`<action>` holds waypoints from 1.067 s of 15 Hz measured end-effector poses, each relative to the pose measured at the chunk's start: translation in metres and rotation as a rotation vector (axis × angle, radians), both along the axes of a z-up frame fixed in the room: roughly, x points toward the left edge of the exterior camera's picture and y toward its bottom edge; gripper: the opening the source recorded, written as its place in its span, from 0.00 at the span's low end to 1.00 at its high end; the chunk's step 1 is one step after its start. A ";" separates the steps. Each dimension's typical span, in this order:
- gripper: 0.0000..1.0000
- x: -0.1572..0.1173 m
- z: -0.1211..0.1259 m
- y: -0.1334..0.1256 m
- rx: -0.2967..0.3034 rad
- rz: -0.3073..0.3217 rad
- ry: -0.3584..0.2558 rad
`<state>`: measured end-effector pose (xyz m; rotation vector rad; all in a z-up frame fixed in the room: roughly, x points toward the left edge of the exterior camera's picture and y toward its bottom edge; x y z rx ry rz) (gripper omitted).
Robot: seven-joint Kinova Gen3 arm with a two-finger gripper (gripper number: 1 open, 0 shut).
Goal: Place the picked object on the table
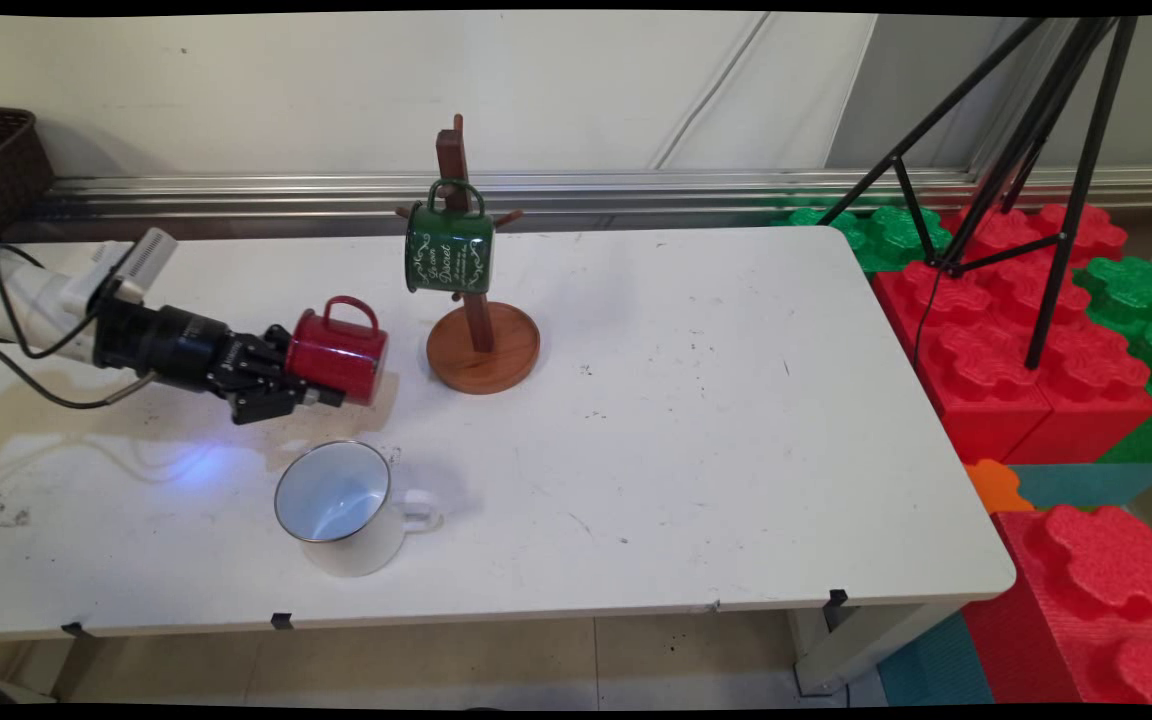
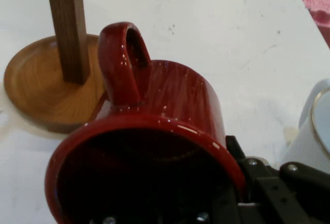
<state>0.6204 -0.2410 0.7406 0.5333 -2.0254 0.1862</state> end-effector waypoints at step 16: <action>0.00 0.047 0.039 0.037 -0.026 -0.060 -0.271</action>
